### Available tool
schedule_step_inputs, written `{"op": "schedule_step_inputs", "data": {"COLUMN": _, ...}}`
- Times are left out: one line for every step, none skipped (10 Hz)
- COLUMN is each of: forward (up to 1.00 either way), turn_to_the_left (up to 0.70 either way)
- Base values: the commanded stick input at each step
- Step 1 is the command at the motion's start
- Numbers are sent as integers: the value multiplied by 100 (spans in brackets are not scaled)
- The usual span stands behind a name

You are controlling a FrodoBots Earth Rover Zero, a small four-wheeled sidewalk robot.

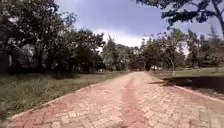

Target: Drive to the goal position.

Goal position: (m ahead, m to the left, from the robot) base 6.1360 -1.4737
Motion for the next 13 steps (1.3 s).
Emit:
{"op": "schedule_step_inputs", "data": {"forward": 70, "turn_to_the_left": 0}}
{"op": "schedule_step_inputs", "data": {"forward": 70, "turn_to_the_left": 0}}
{"op": "schedule_step_inputs", "data": {"forward": 70, "turn_to_the_left": 0}}
{"op": "schedule_step_inputs", "data": {"forward": 70, "turn_to_the_left": 0}}
{"op": "schedule_step_inputs", "data": {"forward": 70, "turn_to_the_left": 0}}
{"op": "schedule_step_inputs", "data": {"forward": 70, "turn_to_the_left": 0}}
{"op": "schedule_step_inputs", "data": {"forward": 70, "turn_to_the_left": 0}}
{"op": "schedule_step_inputs", "data": {"forward": 70, "turn_to_the_left": 0}}
{"op": "schedule_step_inputs", "data": {"forward": 70, "turn_to_the_left": 0}}
{"op": "schedule_step_inputs", "data": {"forward": 70, "turn_to_the_left": 0}}
{"op": "schedule_step_inputs", "data": {"forward": 70, "turn_to_the_left": 0}}
{"op": "schedule_step_inputs", "data": {"forward": 70, "turn_to_the_left": -13}}
{"op": "schedule_step_inputs", "data": {"forward": 70, "turn_to_the_left": -32}}
